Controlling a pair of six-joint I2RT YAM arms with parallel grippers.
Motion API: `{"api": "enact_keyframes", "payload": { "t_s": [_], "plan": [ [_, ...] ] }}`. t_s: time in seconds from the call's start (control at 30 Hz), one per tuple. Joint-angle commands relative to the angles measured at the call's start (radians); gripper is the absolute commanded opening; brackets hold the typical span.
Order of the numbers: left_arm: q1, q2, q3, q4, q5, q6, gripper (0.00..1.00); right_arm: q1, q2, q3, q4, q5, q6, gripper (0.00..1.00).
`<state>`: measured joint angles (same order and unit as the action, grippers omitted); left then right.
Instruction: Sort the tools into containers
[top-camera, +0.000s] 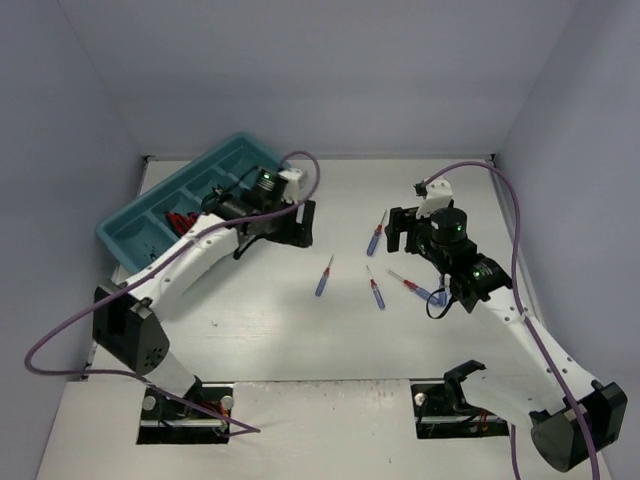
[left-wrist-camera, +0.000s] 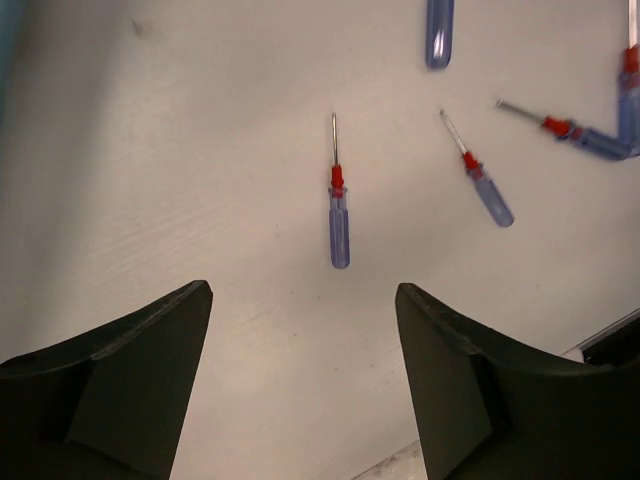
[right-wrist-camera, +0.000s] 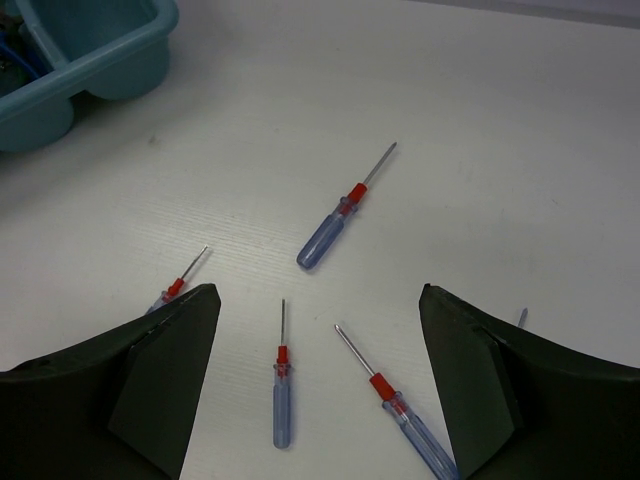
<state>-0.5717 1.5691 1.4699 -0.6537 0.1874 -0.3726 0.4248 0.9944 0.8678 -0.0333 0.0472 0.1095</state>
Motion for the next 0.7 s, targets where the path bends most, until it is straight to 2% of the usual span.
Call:
{"api": "enact_keyframes", "payload": {
  "t_s": [0.0,0.13,0.3,0.4,0.6,0.67],
  "plan": [
    [-0.098,0.106,0.013,-0.004,-0.092,-0.03,0.7,-0.009,-0.047,-0.02,0.002,0.067,0.038,0.79],
    [-0.169,0.219,0.068,-0.004,-0.117,-0.042,0.68,-0.011,-0.071,-0.036,-0.024,0.087,0.058,0.79],
    [-0.202,0.376,0.132,-0.004,-0.092,-0.092,0.61,-0.013,-0.088,-0.046,-0.055,0.115,0.065,0.79],
    [-0.216,0.427,0.142,-0.004,-0.092,-0.113,0.54,-0.015,-0.097,-0.04,-0.072,0.123,0.061,0.79],
    [-0.218,0.471,0.131,-0.006,-0.109,-0.138,0.27,-0.019,-0.101,-0.038,-0.077,0.134,0.061,0.79],
    [-0.216,0.477,0.13,-0.006,-0.123,-0.14,0.14,-0.018,-0.099,-0.038,-0.079,0.135,0.062,0.79]
  ]
}}
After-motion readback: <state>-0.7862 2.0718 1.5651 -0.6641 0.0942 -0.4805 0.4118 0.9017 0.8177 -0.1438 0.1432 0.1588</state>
